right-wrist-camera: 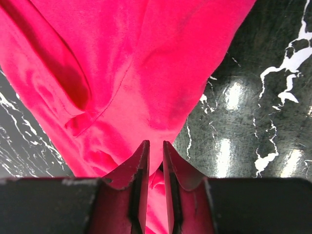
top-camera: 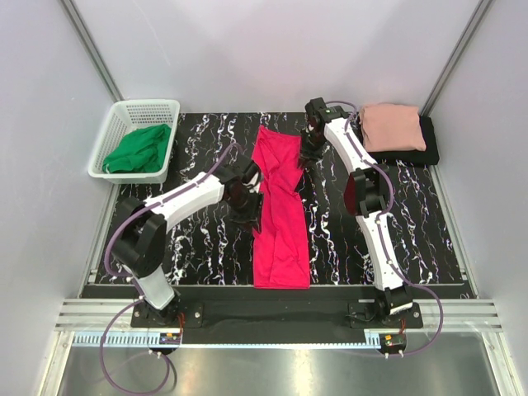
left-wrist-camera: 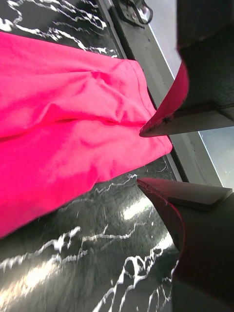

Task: Fold and stack the t-shirts
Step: Fold the tshirt

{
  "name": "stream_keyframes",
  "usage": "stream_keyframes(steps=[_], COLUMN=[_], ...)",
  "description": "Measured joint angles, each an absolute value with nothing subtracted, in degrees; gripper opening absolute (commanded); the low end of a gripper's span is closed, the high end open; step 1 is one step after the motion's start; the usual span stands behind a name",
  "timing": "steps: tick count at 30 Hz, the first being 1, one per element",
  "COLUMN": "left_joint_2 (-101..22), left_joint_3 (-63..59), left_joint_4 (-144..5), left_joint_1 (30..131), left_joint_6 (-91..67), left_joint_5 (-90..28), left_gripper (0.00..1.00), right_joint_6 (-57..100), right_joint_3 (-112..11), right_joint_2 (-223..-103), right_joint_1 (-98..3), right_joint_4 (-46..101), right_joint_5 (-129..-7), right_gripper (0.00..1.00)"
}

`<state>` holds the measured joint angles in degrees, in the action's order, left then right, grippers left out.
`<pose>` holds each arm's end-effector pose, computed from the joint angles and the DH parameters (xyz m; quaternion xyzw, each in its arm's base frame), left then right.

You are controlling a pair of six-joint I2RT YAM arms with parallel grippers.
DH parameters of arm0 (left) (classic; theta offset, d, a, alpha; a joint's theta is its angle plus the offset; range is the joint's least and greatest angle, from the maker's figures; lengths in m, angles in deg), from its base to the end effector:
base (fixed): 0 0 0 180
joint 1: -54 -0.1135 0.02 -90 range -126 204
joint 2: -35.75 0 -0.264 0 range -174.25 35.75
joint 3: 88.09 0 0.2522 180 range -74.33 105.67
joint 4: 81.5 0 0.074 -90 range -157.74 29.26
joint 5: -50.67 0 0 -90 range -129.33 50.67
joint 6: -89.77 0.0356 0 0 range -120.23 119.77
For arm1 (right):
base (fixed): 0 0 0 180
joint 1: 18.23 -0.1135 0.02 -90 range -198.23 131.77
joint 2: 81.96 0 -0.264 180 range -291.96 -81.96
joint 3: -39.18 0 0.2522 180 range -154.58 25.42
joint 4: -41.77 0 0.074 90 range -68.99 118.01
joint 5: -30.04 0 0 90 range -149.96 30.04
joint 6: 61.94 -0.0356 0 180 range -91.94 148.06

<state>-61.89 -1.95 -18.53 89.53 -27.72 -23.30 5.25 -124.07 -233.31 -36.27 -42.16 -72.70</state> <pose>0.2638 -0.2005 0.2206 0.0876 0.9774 -0.1877 0.0419 0.5034 0.1722 0.1887 0.0235 0.9815 0.1569 0.1072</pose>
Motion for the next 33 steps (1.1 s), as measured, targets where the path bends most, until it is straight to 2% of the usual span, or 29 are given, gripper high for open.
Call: stream_keyframes(steps=[11, 29, 31, 33], left_joint_2=[-62.6, -66.5, -67.2, -67.9], left_joint_3=[-2.4, -8.3, -8.7, -8.9], left_joint_4=[-18.8, -24.6, -25.5, -26.1], left_joint_1=[95.5, 97.4, 97.6, 97.9], left_joint_6=[-29.2, -30.8, -31.0, -31.1], left_joint_5=[-23.3, -21.4, -21.0, -20.7], left_gripper=[0.41, 0.37, 0.31, 0.28], right_joint_6=[5.4, 5.1, 5.1, 4.9], right_joint_3=[-125.3, -126.5, -126.5, -126.7], right_joint_2=[-234.1, -238.6, -238.7, -239.0], right_joint_1=[-36.3, -35.7, -35.5, -35.3], right_joint_4=[-41.6, -39.1, -39.0, -39.0], right_joint_5=[-73.2, -76.1, -76.8, -77.3], right_gripper=[0.24, 0.25, 0.2, 0.08])
